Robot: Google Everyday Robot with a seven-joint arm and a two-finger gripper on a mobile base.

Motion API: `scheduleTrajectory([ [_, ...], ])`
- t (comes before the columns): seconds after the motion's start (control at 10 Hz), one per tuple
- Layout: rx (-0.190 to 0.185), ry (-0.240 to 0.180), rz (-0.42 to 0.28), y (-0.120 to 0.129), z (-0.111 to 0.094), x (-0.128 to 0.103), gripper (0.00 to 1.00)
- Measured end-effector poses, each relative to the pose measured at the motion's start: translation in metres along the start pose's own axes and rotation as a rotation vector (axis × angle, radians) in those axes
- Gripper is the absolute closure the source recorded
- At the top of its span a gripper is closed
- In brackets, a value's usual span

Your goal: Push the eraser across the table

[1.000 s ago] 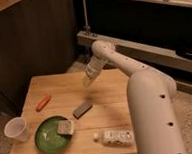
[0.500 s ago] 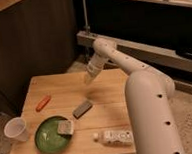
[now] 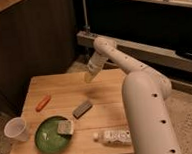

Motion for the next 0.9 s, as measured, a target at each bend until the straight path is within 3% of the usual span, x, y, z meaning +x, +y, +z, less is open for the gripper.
scheduleTrajectory([
  [0.5, -0.007, 0.014, -0.027, -0.042, 0.039, -0.032, 1.0],
  [0.9, -0.031, -0.003, -0.028, -0.034, 0.056, -0.042, 1.0],
])
